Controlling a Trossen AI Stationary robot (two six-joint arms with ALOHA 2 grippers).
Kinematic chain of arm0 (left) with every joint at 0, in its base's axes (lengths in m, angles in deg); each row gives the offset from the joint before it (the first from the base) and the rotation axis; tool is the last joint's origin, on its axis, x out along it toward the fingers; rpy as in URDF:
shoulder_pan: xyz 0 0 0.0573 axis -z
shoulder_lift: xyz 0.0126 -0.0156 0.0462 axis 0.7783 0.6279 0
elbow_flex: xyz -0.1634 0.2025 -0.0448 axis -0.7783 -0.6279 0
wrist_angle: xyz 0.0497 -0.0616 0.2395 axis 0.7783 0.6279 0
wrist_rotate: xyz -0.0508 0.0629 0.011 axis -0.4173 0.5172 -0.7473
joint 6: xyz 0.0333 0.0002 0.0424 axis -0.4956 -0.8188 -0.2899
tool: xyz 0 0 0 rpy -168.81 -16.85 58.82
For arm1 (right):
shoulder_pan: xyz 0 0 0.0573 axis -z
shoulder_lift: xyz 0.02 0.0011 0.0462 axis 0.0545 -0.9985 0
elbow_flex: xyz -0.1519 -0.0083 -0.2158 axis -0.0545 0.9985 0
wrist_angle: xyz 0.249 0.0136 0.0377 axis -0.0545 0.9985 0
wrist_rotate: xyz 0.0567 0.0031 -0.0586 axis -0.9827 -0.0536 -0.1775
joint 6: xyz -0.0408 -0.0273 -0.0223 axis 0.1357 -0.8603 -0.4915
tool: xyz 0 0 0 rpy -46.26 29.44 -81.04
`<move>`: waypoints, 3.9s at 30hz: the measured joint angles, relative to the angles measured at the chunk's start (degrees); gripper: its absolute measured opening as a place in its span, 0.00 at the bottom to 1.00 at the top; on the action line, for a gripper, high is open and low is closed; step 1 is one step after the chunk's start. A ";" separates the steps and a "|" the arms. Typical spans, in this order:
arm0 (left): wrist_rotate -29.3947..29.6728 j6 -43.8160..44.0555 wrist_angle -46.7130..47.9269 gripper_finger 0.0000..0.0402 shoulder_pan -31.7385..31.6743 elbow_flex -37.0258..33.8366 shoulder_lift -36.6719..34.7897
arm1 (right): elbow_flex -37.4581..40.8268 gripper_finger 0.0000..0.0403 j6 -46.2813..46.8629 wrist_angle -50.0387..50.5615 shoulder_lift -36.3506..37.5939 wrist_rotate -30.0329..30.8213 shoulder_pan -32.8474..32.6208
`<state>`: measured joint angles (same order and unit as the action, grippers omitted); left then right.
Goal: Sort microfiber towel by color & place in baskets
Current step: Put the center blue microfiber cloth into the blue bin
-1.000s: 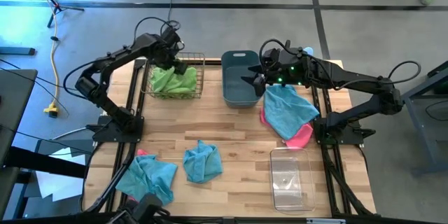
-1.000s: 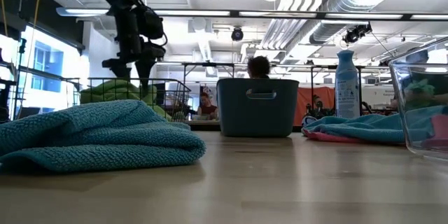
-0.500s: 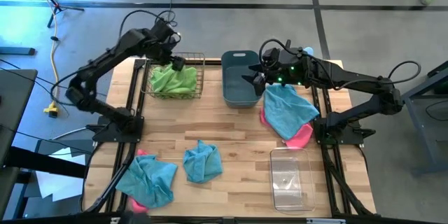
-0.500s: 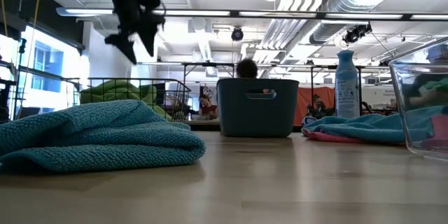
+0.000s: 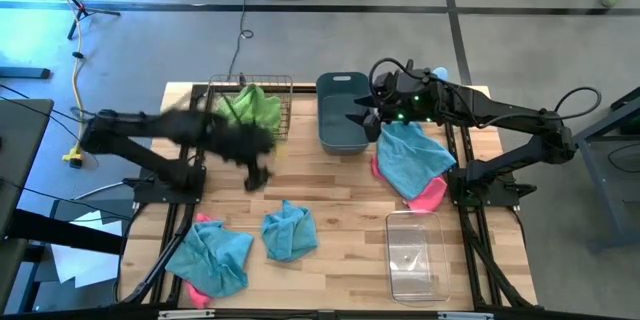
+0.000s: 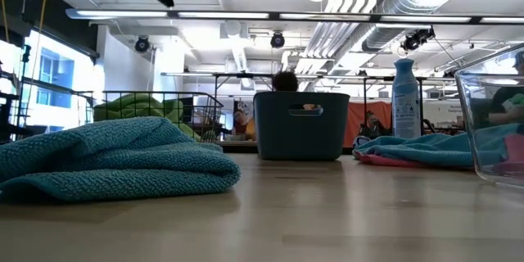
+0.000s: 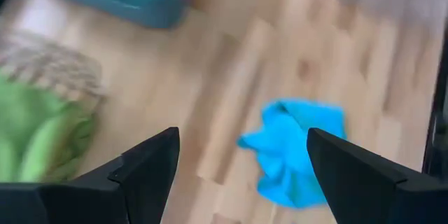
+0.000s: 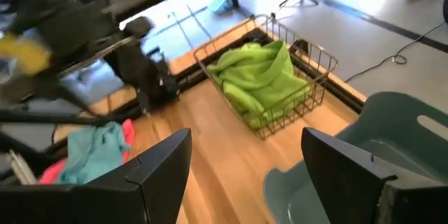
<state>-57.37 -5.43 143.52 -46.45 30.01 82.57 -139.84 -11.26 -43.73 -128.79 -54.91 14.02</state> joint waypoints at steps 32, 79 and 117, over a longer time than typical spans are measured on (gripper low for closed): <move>6.48 -1.69 -36.38 0.75 23.38 -18.23 28.84 | 0.02 0.66 7.85 3.61 0.11 -3.74 -6.59; 20.24 -1.67 -33.98 0.00 7.96 -13.55 -4.65 | 0.02 0.66 -18.95 7.26 0.15 -9.96 0.43; -5.44 -34.58 -67.76 0.00 -28.56 1.77 29.86 | 0.02 0.66 -10.21 -23.30 3.67 -0.61 6.35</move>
<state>-62.80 -40.01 75.77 -75.01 31.78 112.42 -139.82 -21.48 -67.03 -125.11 -55.52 20.38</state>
